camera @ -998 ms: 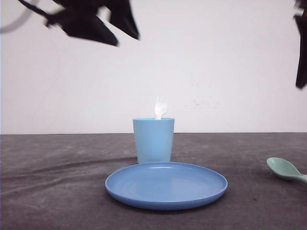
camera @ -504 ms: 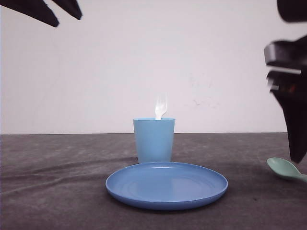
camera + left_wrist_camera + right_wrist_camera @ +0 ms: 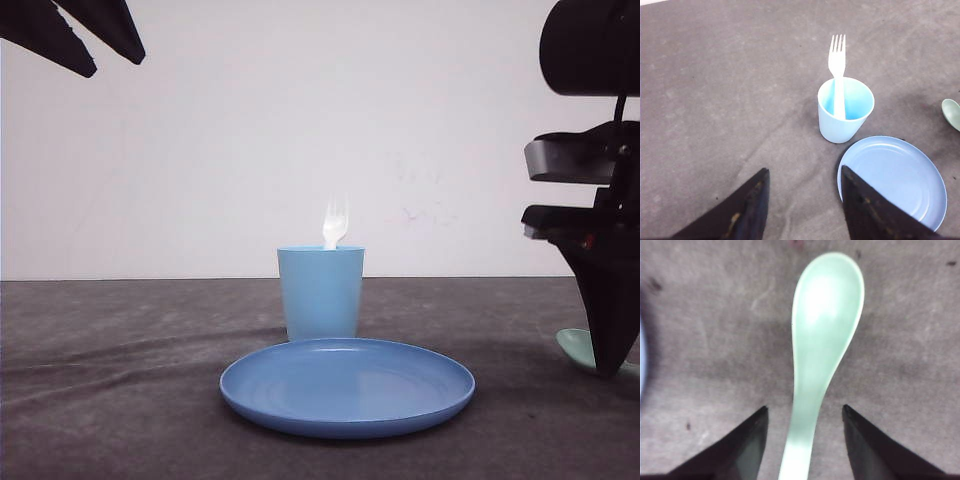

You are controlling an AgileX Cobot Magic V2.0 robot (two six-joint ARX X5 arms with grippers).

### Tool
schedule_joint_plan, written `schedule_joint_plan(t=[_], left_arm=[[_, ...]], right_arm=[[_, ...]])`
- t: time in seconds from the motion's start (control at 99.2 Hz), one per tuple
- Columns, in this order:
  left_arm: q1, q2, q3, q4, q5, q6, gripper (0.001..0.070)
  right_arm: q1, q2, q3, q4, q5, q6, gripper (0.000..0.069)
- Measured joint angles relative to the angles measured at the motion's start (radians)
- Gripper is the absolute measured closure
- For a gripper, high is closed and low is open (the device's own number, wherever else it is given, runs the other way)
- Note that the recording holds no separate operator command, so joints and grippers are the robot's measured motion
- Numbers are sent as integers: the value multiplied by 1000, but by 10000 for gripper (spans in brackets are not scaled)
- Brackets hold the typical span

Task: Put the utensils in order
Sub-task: 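Lower the right gripper onto the mint green spoon and grasp it, then lift the spoon with the right gripper and lower it into the cup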

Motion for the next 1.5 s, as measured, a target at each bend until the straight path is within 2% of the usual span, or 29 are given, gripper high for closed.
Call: schedule_joint_plan(t=[0.272,0.464,0.585,0.948,1.149,1.331,1.502], left_arm=[[0,0,0,-2,0,0,443],[0,1,0,-10,0,0,443],[0,1,0,-10,0,0,443],[0,1,0,-26,0,-4,443],[0,1,0,-44,0,-12,443],[0,1,0,-44,0,-31,443],[0,1,0,-44,0,-48,443]], right_arm=[[2,55,0,13,11,3,432],[2,56,0,21,29,3,565],[2,56,0,21,29,3,602],[3,51,0,18,35,-6,606],[50,-41,75,14,73,-35,606],[136,-136,174,123,108,-63,606],[217,-144,203,330,109,-91,606]])
